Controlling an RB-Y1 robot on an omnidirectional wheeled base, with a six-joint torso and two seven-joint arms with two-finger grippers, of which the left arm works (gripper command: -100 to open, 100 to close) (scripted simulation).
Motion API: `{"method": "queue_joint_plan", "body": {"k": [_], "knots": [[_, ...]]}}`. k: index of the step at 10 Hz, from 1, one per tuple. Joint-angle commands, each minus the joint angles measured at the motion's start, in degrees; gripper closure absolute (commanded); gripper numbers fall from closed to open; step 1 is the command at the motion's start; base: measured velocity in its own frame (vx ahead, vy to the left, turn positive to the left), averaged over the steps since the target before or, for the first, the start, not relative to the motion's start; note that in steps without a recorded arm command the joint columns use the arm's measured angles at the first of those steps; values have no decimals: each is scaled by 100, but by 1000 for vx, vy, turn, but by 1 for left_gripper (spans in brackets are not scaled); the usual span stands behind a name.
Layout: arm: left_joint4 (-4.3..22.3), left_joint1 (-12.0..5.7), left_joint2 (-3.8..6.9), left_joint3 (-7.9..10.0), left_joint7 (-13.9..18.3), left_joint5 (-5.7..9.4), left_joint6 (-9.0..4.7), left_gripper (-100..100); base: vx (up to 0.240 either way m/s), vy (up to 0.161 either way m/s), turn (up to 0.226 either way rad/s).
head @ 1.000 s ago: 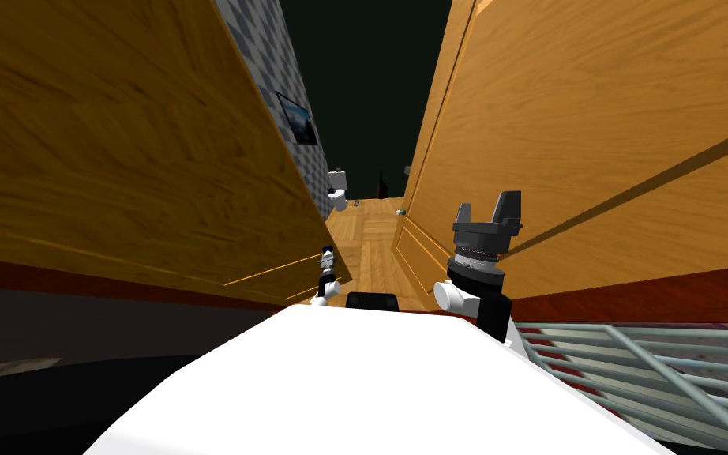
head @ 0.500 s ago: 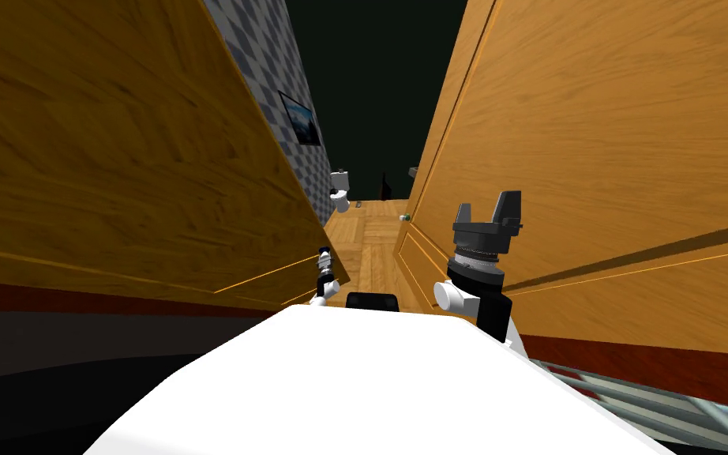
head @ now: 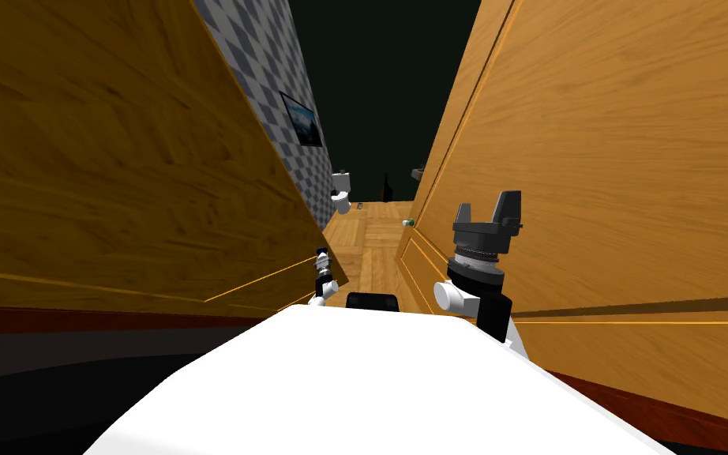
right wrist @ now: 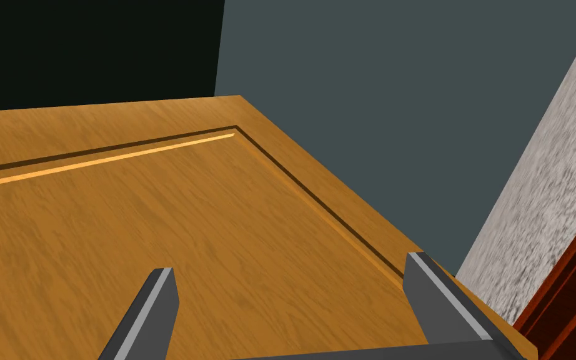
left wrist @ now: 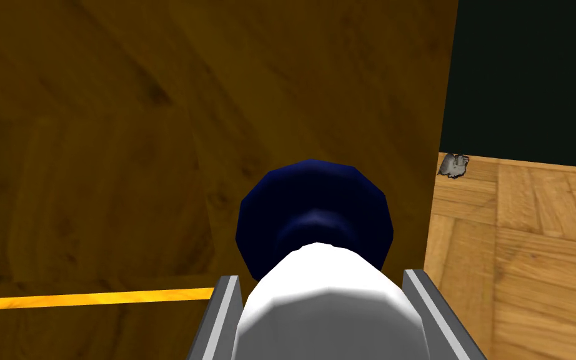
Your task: Push the door open
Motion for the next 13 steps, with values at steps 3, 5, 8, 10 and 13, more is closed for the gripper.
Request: {"method": "queue_joint_plan", "body": {"k": [3, 5, 8, 10, 13], "knots": [[7, -59, 58, 212, -53, 12, -53, 100, 158, 21, 40], [68, -109, 70, 376, -85, 14, -91, 100, 135, 26, 28], [102, -136, 74, 466, -102, 15, -112, 100, 119, 20, 28], [175, -196, 76, 660, -140, 18, -158, 100, 121, 23, 36], [232, -242, 72, 814, -170, 20, -194, 100, 148, 34, 40]]}}
